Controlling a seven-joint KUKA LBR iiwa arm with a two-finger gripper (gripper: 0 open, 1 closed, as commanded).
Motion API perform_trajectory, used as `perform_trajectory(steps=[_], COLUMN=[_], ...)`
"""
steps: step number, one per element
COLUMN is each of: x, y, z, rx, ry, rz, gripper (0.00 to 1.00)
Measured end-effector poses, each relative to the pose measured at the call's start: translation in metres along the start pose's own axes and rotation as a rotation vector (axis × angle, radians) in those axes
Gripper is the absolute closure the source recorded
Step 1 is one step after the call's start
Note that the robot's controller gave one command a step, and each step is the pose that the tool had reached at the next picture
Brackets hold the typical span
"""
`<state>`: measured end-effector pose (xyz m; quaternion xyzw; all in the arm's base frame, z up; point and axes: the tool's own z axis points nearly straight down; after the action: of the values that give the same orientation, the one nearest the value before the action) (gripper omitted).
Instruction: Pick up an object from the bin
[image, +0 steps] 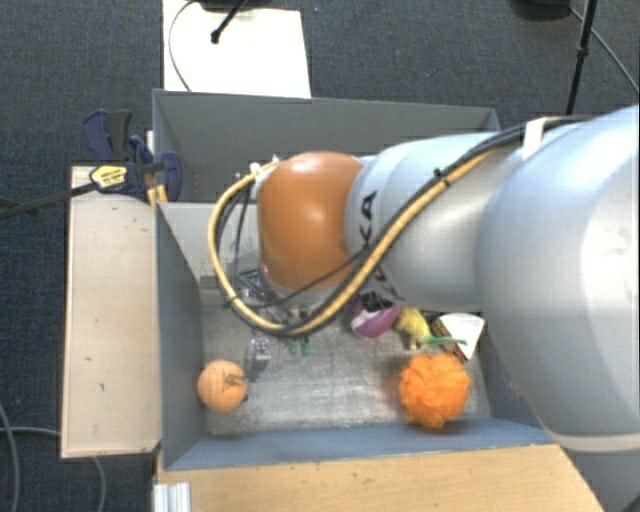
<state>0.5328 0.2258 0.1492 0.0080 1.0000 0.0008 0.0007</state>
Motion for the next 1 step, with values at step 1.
perform_trajectory(steps=[1], x=[0.0], y=[0.0], z=[0.0], rx=[0.0], ry=[0.0], rz=[0.003], gripper=[1.0])
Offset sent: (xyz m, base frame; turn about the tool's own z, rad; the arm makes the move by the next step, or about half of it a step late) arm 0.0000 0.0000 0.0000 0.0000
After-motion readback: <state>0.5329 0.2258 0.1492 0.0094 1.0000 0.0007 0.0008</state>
